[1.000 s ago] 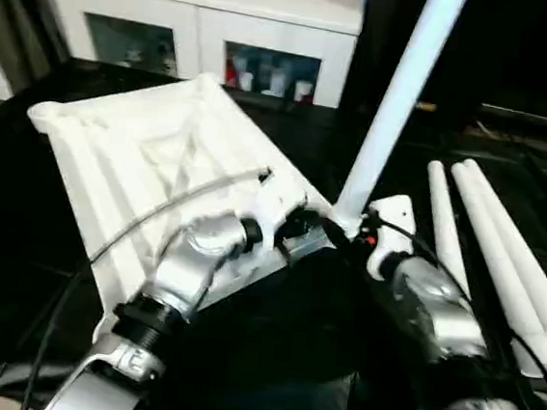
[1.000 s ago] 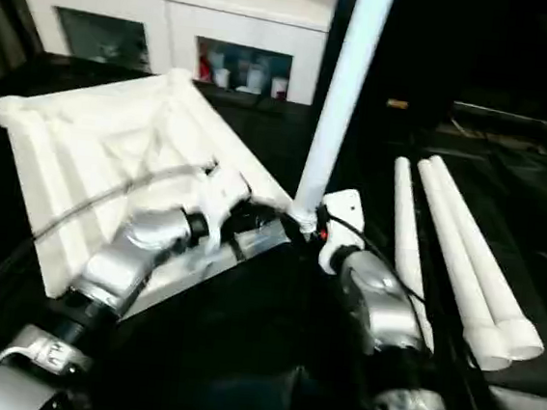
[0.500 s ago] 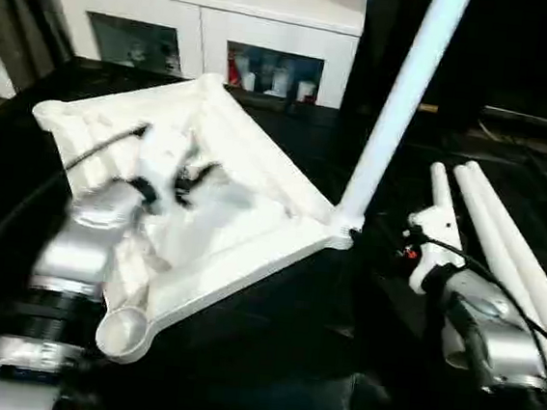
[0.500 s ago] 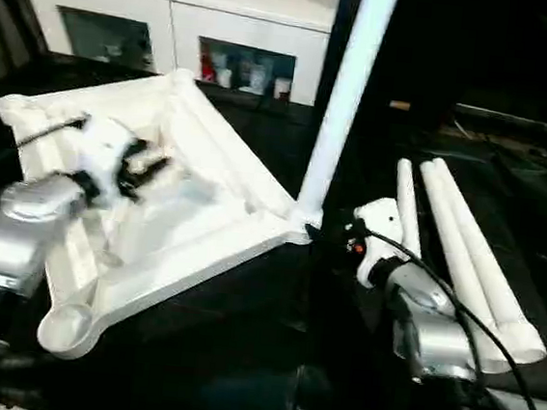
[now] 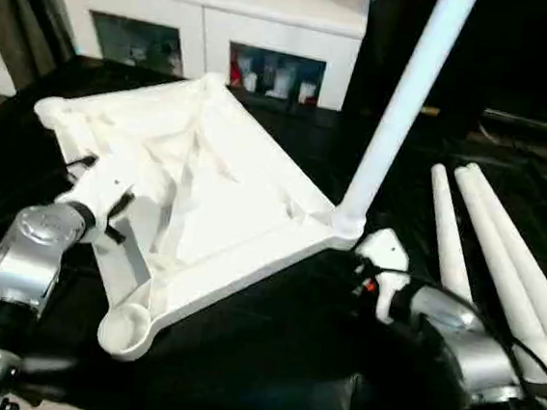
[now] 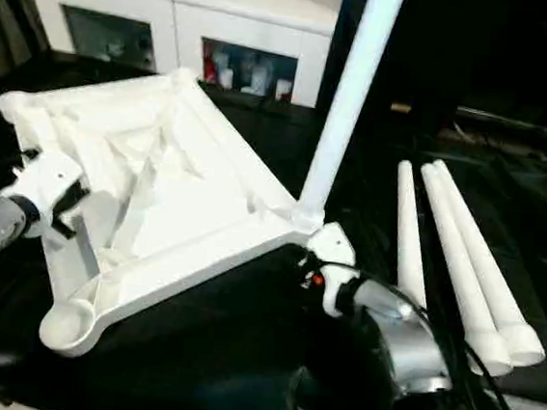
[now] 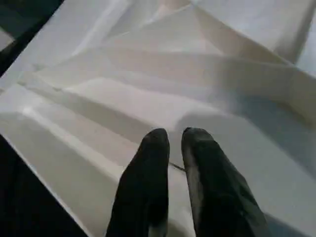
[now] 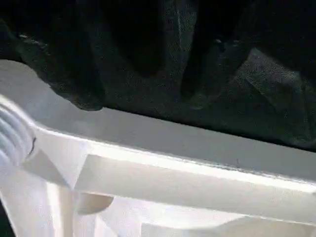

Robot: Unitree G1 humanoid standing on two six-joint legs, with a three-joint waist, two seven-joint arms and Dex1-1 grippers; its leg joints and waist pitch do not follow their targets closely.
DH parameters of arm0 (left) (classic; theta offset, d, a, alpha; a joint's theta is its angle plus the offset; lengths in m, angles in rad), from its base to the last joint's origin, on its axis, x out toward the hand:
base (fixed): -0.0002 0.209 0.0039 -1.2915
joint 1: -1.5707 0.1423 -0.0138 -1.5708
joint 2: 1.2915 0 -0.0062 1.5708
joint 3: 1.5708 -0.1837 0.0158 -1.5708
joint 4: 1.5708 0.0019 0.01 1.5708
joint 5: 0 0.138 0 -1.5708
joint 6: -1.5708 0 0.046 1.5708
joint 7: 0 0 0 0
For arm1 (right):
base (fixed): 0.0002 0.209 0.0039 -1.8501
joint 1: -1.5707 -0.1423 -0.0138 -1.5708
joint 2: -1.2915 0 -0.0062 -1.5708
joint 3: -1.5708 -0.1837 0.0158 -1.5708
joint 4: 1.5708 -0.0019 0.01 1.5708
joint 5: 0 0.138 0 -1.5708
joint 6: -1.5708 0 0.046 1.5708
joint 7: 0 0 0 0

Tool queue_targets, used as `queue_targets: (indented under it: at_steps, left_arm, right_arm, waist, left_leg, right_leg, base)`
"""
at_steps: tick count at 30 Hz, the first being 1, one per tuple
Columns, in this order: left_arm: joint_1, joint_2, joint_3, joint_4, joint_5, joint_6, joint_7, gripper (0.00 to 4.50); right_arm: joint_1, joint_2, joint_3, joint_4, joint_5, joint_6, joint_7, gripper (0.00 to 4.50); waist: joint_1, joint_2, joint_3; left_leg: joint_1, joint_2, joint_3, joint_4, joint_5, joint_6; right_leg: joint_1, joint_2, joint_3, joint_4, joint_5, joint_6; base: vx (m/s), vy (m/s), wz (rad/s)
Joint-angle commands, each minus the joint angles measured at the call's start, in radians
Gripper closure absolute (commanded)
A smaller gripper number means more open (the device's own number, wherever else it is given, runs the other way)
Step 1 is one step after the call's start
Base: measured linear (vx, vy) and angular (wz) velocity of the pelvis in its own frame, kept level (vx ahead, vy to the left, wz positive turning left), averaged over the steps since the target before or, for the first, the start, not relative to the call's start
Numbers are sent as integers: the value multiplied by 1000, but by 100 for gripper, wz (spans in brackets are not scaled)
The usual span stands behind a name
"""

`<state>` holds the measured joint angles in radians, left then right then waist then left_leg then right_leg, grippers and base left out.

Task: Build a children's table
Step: Rotate leg to tighten, then rotate table base

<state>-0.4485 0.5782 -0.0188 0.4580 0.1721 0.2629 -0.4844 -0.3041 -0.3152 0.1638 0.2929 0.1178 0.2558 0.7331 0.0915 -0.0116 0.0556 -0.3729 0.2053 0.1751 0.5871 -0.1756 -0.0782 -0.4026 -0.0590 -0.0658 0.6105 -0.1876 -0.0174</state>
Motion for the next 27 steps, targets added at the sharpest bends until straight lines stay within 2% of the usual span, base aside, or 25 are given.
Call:
queue_targets:
  at_steps: [1, 2, 3, 5, 8, 12, 13, 14, 16, 17, 18, 19, 20, 21, 24, 27]
  left_arm:
    - [-20, 0, -53, 21, 28, -28, -51, 413]
    - [-35, 5, -86, 43, 37, -55, -89, 440]
    - [-39, 6, -93, 48, 38, -59, -99, 448]
    - [-50, 11, -121, 64, 44, -78, -139, 450]
    - [-58, 17, -155, 71, 41, -92, -198, 450]
    - [-48, 35, -201, 51, 29, -92, -332, 450]
    - [-45, 38, -206, 44, 26, -90, -351, 450]
    - [-45, 38, -206, 44, 26, -90, -351, 450]
    - [-17, 54, -229, -28, -14, -86, -442, 450]
    - [8, 66, -249, -102, -55, -79, -522, 450]
    - [15, 66, -251, -122, -69, -69, -540, 450]
    - [22, 64, -255, -152, -93, -58, -571, 450]
    - [25, 62, -256, -165, -105, -53, -586, 450]
    - [31, 57, -261, -205, -130, -28, -617, 450]
    - [38, 41, -281, -278, -167, 9, -663, 450]
    - [24, 1, -294, -285, -163, -3, -654, 450]
  right_arm:
    - [-43, 42, -5, 48, -22, 29, -87, 199]
    - [-68, 74, 2, 86, -36, 29, -127, 226]
    - [-73, 80, 7, 93, -40, 30, -132, 231]
    - [-88, 98, 19, 114, -54, 29, -145, 245]
    - [-110, 119, 23, 145, -65, 18, -171, 275]
    - [-142, 143, 21, 194, -74, 2, -191, 302]
    - [-147, 145, 21, 203, -76, -2, -195, 322]
    - [-147, 145, 21, 203, -76, -2, -195, 322]
    - [-160, 153, 17, 226, -82, -11, -205, 340]
    - [-173, 157, 15, 246, -88, -20, -214, 355]
    - [-176, 158, 14, 250, -89, -22, -215, 355]
    - [-182, 159, 13, 259, -89, -26, -217, 359]
    - [-186, 160, 13, 264, -89, -28, -218, 367]
    - [-190, 160, 12, 272, -91, -33, -218, 379]
    - [-197, 156, 11, 285, -97, -45, -213, 403]
    - [-196, 147, 8, 293, -104, -54, -218, 411]
  waist:
    - [-4, 9, -63]
    - [-4, 10, -64]
    - [-6, 9, -65]
    - [-5, 10, -66]
    - [-5, 14, -67]
    - [-9, 9, -65]
    - [-11, 10, -63]
    - [-11, 10, -63]
    - [-11, 8, -64]
    - [-12, 8, -66]
    - [-14, 9, -65]
    - [-14, 9, -64]
    - [-16, 8, -64]
    - [-14, 8, -63]
    - [-11, 9, -63]
    - [-10, 6, -62]
  left_leg:
    - [13, 24, -12, -74, -208, 5]
    - [18, 24, -11, -72, -216, -1]
    - [18, 24, -11, -72, -218, -3]
    - [16, 26, -11, -73, -205, -14]
    - [19, 27, -10, -73, -205, -20]
    - [15, 25, -10, -74, -215, -25]
    - [17, 25, -10, -75, -221, -25]
    - [18, 26, -10, -75, -223, -26]
    - [18, 27, -10, -75, -216, -24]
    - [21, 32, -11, -75, -205, -25]
    - [18, 30, -10, -75, -199, -24]
    - [22, 29, -6, -73, -203, -24]
    - [18, 28, -7, -74, -197, -23]
    - [22, 28, -4, -73, -200, -24]
    - [22, 27, -3, -73, -201, -23]
    - [20, 25, -3, -73, -204, -22]
  right_leg:
    - [42, -75, 49, -71, -214, -170]
    - [37, -76, 50, -75, -222, -169]
    - [38, -78, 51, -74, -220, -172]
    - [44, -77, 51, -67, -174, -176]
    - [43, -77, 52, -64, -144, -187]
    - [47, -81, 53, -64, -169, -187]
    - [46, -82, 53, -66, -185, -187]
    - [46, -82, 54, -67, -191, -186]
    - [47, -83, 55, -65, -188, -188]
    - [46, -85, 55, -60, -164, -200]
    - [46, -83, 55, -58, -156, -206]
    - [42, -80, 56, -59, -145, -215]
    - [46, -80, 55, -57, -137, -217]
    - [43, -79, 56, -59, -145, -216]
    - [45, -79, 57, -60, -158, -211]
    - [47, -77, 56, -62, -169, -204]
  base:
    - [0, 0, 0]
    - [0, 0, 0]
    - [0, 0, 0]
    - [0, 0, 0]
    - [0, 0, 0]
    - [0, 0, 0]
    - [0, 0, 0]
    - [0, 0, 0]
    - [0, 0, 0]
    - [0, 0, 0]
    - [0, 0, 0]
    - [0, 0, 0]
    - [0, 0, 0]
    - [0, 0, 0]
    - [0, 0, 0]
    - [0, 0, 0]
